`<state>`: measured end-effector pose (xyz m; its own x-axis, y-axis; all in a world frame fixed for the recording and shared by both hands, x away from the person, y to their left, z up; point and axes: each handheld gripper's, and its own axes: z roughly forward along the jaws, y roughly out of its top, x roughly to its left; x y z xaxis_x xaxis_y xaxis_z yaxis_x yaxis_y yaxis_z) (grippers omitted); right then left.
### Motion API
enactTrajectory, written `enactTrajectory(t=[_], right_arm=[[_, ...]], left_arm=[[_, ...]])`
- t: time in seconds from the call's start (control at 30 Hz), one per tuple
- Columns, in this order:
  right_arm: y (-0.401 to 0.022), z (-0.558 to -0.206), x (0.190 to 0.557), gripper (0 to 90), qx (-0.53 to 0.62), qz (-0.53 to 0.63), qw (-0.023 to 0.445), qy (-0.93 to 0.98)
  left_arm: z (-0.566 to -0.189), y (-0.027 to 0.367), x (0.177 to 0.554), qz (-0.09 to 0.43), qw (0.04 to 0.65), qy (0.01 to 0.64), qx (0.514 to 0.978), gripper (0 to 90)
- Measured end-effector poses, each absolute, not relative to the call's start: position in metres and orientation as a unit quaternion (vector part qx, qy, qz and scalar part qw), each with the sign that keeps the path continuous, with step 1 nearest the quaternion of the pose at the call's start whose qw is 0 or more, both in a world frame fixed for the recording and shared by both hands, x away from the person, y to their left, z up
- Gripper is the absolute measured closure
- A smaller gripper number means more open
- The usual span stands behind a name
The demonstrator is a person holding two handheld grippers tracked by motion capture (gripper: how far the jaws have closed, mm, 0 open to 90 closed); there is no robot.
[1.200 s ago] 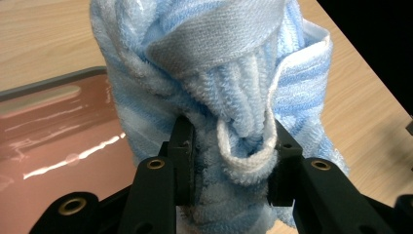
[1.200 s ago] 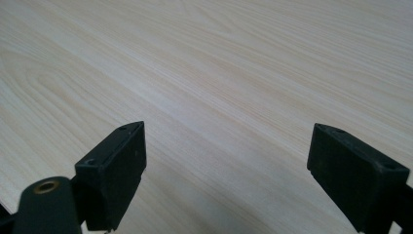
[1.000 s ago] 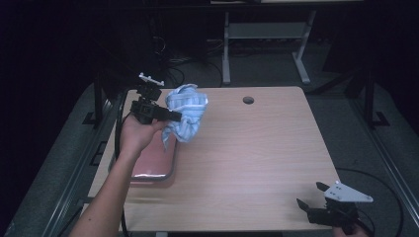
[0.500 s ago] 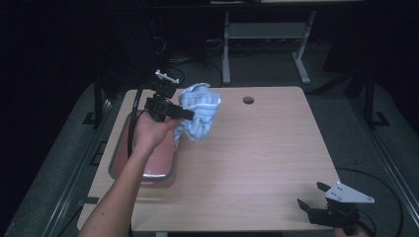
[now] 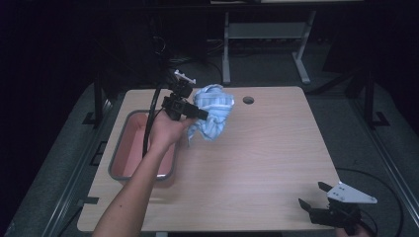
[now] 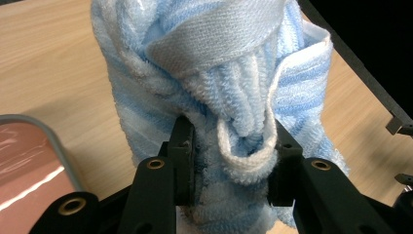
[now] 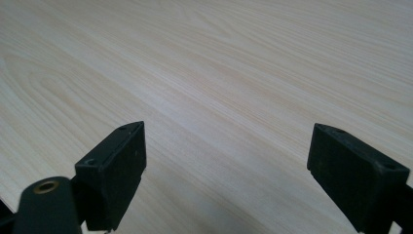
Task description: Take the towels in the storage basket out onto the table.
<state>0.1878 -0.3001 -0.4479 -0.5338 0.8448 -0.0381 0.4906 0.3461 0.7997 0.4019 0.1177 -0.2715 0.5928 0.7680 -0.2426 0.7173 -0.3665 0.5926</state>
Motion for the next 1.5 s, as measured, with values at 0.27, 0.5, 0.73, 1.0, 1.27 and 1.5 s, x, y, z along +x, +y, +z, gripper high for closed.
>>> enactTrajectory(t=[0.27, 0.5, 0.73, 1.0, 1.27, 1.5], right_arm=[[-0.3, -0.448, 0.187, 13.7, 0.422, 0.385, 0.232, 0.787], [-0.302, -0.448, 0.187, 13.7, 0.425, 0.389, 0.233, 0.784], [-0.303, -0.447, 0.187, 13.7, 0.426, 0.388, 0.233, 0.783], [-0.305, -0.447, 0.187, 13.7, 0.425, 0.39, 0.235, 0.783], [-0.307, -0.447, 0.186, 13.7, 0.429, 0.395, 0.236, 0.778], [-0.305, -0.447, 0.186, 13.7, 0.429, 0.398, 0.236, 0.775]], left_arm=[[-0.279, 0.101, 0.406, 0.029, 0.338, 0.443, 0.83, 62.7], [-0.286, 0.089, 0.412, 0.026, 0.331, 0.437, 0.836, 62.7], [-0.297, 0.07, 0.418, 0.016, 0.321, 0.427, 0.845, 62.7], [-0.31, 0.046, 0.422, 0.005, 0.312, 0.413, 0.856, 62.7], [-0.327, 0.028, 0.427, -0.003, 0.305, 0.408, 0.86, 62.7], [-0.339, 0.014, 0.432, -0.011, 0.299, 0.406, 0.864, 62.7]])
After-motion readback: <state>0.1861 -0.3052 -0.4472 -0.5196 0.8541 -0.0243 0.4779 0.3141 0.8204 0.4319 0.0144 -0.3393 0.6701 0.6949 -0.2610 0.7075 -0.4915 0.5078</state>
